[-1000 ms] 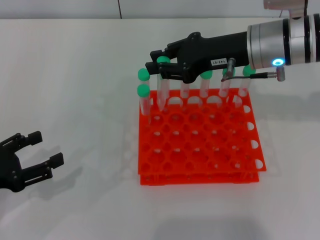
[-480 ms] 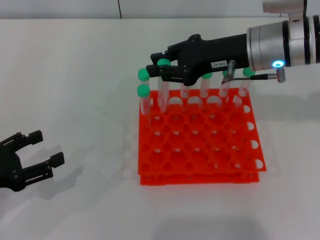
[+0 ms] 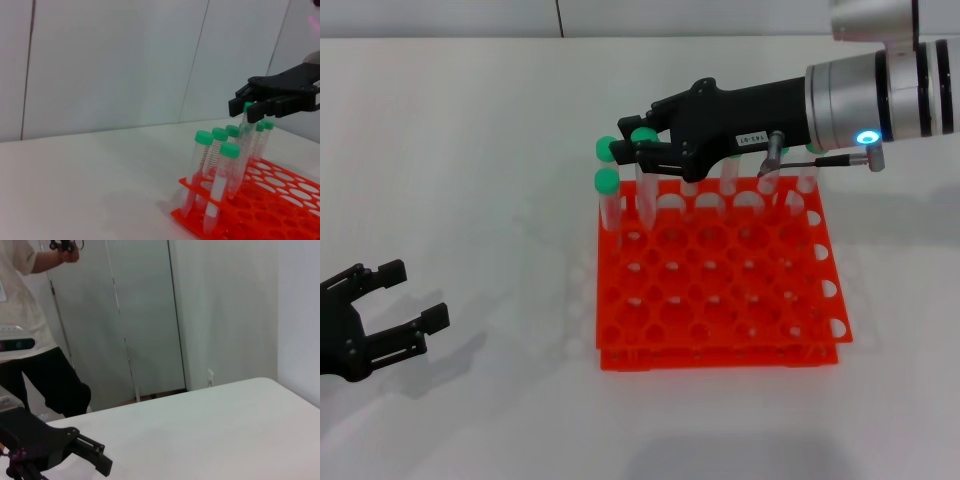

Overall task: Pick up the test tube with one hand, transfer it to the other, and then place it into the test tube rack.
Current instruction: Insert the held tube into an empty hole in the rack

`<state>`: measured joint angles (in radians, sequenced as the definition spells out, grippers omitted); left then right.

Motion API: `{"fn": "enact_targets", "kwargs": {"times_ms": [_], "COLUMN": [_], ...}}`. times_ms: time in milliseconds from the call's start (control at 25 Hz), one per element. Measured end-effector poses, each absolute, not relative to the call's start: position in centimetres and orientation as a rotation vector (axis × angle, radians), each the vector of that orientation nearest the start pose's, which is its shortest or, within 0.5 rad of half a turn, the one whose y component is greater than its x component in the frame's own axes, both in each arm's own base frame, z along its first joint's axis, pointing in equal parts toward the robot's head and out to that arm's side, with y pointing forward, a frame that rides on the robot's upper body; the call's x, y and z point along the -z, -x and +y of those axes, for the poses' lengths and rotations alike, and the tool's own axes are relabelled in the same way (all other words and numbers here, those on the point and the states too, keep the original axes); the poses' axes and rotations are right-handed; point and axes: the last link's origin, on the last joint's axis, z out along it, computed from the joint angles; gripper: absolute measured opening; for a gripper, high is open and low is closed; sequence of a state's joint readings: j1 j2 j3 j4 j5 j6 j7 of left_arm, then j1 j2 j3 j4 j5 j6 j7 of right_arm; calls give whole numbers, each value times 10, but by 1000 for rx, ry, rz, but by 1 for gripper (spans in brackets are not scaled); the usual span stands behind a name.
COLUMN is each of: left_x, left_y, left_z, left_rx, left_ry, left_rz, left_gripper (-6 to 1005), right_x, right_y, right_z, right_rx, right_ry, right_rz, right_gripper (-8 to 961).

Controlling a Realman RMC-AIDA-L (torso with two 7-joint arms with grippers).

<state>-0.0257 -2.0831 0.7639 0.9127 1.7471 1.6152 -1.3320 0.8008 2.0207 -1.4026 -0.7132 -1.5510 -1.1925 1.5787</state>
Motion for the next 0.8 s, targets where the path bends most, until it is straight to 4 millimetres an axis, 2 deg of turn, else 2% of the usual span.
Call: {"fn": "enact_targets", "kwargs": {"times_ms": [800], "left_x": [-51], "left_y": [347], "left_z": [214], "left_rx": [686], "left_ry": [2406], "left_rz": [-768], "left_gripper": [851], "right_x": [53], "right_y": [-114], "right_z": [395], "right_rx": [-611], "right_ry": [2913], "right_rz": [275], "right_gripper": [309]}}
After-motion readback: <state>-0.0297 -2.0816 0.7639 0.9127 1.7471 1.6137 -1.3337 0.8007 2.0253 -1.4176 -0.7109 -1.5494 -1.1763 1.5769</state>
